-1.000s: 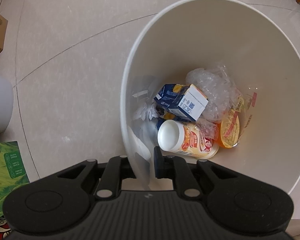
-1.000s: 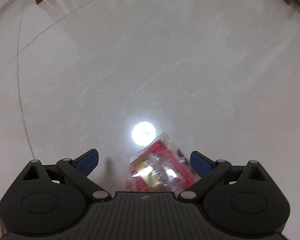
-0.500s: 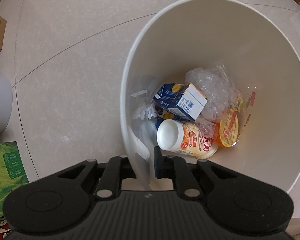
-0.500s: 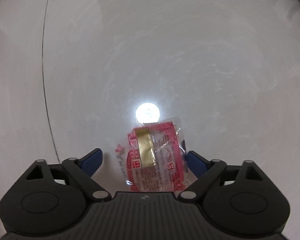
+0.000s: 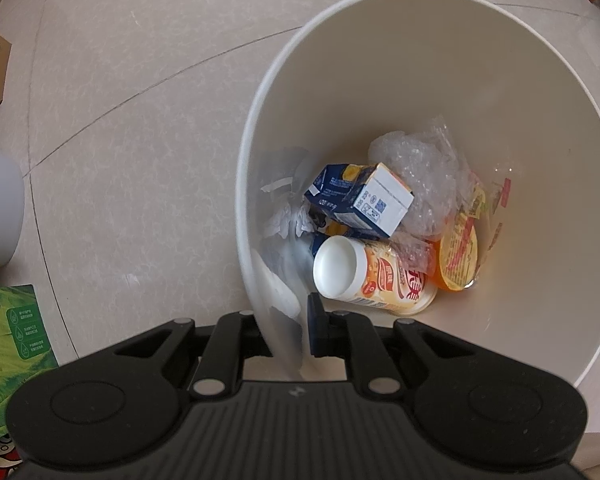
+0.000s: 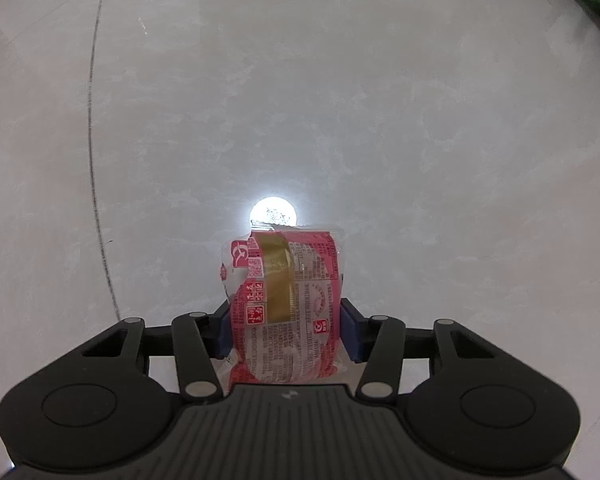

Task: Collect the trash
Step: 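Lower the right tool to the red-and-gold snack packet and grasp it, then carry the snack packet over the bin and release it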

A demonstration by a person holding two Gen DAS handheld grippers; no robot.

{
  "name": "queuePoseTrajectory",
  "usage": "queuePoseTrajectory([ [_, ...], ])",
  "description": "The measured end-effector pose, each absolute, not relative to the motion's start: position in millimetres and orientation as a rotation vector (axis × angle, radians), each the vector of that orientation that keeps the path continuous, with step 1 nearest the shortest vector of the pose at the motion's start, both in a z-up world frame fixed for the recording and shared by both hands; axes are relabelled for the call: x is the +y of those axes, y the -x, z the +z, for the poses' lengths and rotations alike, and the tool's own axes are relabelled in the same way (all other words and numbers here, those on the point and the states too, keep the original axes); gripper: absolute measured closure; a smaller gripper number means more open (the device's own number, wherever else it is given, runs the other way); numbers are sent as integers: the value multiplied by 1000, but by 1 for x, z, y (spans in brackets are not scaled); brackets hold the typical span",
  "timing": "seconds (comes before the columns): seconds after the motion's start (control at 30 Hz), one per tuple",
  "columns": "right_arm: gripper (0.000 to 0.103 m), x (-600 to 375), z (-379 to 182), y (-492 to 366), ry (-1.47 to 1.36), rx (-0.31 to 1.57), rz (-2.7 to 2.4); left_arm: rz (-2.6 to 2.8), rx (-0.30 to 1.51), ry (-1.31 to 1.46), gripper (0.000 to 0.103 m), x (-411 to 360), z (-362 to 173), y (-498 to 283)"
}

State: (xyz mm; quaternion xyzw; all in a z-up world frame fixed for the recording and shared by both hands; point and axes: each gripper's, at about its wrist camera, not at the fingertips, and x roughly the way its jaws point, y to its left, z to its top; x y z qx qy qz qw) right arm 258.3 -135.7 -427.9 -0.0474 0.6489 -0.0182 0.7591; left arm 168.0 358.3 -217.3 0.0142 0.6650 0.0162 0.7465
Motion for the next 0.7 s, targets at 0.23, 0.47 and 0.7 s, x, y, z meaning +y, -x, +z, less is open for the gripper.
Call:
queuePoseTrajectory([
  [0.23,47,-105,-364,-249,122,1387,46,29,1447,-50,93,356,-219,-165],
  [0.47,47,-37,-256,-235,191,1302,195,31,1429,-53,93,355,-219,-164],
  [0.7,47,47,-153,-222,191,1159,367,20,1414,-34,93,360,-212,-161],
])
